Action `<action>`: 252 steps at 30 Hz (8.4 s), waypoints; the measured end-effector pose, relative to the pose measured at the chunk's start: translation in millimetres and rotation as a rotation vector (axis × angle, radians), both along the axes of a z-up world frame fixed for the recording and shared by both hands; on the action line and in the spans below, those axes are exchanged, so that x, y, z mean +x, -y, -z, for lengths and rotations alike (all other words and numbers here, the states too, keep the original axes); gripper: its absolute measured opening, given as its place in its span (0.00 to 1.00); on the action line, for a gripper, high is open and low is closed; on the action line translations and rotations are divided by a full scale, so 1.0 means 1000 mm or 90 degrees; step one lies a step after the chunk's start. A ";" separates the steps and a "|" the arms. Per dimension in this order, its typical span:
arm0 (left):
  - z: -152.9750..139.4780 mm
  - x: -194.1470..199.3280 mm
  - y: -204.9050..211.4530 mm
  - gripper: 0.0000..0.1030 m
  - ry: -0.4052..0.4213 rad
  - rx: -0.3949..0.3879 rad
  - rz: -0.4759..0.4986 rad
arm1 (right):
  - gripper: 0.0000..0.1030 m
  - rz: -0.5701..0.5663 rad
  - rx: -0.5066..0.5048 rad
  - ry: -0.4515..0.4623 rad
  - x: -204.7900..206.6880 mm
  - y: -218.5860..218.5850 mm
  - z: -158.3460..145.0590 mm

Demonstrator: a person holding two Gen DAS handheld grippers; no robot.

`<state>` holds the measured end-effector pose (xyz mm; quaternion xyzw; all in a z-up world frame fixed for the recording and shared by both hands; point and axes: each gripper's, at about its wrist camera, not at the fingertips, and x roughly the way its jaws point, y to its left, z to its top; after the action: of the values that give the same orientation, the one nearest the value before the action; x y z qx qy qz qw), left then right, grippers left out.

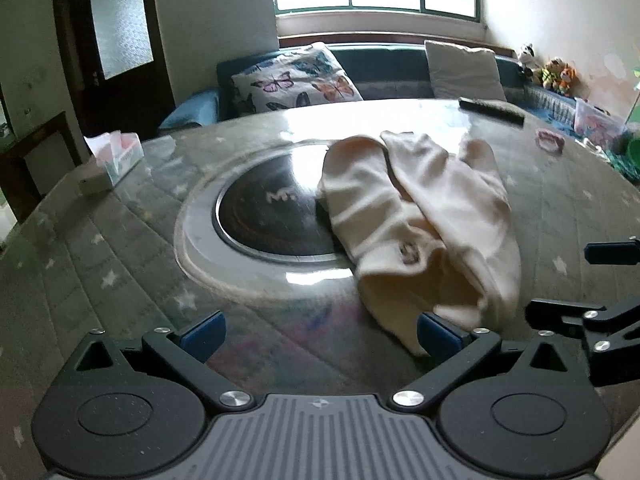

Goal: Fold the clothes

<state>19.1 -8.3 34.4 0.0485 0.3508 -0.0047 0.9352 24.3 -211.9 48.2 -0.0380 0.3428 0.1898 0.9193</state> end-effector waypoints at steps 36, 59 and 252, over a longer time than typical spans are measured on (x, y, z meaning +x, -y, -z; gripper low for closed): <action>0.012 0.231 0.000 0.52 -0.030 -0.060 0.136 | 0.56 0.007 0.056 -0.066 0.205 -0.020 0.003; -0.004 0.186 -0.035 0.03 0.024 -0.059 0.069 | 0.40 -0.056 0.047 -0.081 0.223 -0.077 0.012; 0.014 0.043 -0.021 1.00 -0.028 0.062 0.026 | 1.00 0.195 -0.107 -0.008 0.168 0.062 0.028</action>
<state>62.2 13.1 20.3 0.1012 0.3698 -0.0078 0.9235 192.1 -273.7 20.3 -0.0610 0.3651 0.0180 0.9288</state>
